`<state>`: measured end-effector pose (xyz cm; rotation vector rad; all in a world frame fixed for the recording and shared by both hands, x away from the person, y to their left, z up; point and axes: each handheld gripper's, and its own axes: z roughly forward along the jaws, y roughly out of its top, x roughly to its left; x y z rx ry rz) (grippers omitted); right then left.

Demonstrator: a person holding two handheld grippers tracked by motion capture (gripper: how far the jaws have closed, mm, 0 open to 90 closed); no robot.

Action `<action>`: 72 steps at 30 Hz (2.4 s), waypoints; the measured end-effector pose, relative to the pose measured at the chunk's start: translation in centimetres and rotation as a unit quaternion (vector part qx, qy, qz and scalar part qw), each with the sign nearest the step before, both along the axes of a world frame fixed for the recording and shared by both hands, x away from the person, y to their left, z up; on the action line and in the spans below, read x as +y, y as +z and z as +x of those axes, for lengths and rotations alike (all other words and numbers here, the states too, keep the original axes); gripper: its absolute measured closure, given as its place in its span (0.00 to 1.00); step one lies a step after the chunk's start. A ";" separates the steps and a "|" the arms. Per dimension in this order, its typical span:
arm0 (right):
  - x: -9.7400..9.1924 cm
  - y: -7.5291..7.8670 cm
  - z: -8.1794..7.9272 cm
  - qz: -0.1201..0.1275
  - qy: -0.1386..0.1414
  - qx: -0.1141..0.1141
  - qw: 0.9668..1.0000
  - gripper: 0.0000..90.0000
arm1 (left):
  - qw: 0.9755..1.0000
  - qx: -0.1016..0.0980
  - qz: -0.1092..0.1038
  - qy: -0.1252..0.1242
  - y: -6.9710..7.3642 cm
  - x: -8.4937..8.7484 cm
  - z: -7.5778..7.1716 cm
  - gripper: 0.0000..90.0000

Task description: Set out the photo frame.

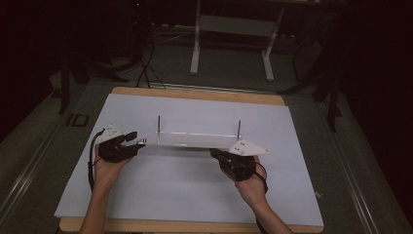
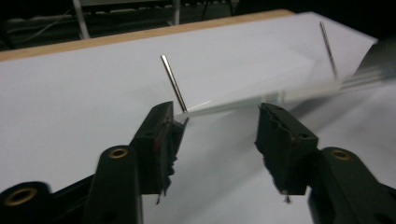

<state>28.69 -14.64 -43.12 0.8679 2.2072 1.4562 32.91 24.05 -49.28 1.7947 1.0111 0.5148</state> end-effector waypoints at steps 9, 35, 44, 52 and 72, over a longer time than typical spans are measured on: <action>-0.2 1.0 0.9 0.008 -0.007 -0.011 1.000 1.00 | 0.998 -0.041 0.037 -0.015 0.4 -2.4 0.6 0.40; -2.1 0.9 3.4 -0.016 -0.035 -0.018 0.999 0.99 | 0.998 -0.056 0.018 -0.011 0.4 -3.5 3.3 0.56; -4.9 0.0 4.7 -0.027 -0.069 -0.014 0.997 0.93 | 0.999 -0.050 0.003 -0.005 0.7 -3.4 4.0 0.56; -7.9 -1.6 6.5 -0.040 -0.108 0.006 0.993 0.89 | 0.999 -0.047 -0.011 -0.003 0.8 -3.3 4.5 0.55; -9.1 -4.6 10.4 -0.044 -0.101 0.009 0.994 0.55 | 0.998 -0.049 -0.023 0.016 0.9 -3.9 5.6 0.45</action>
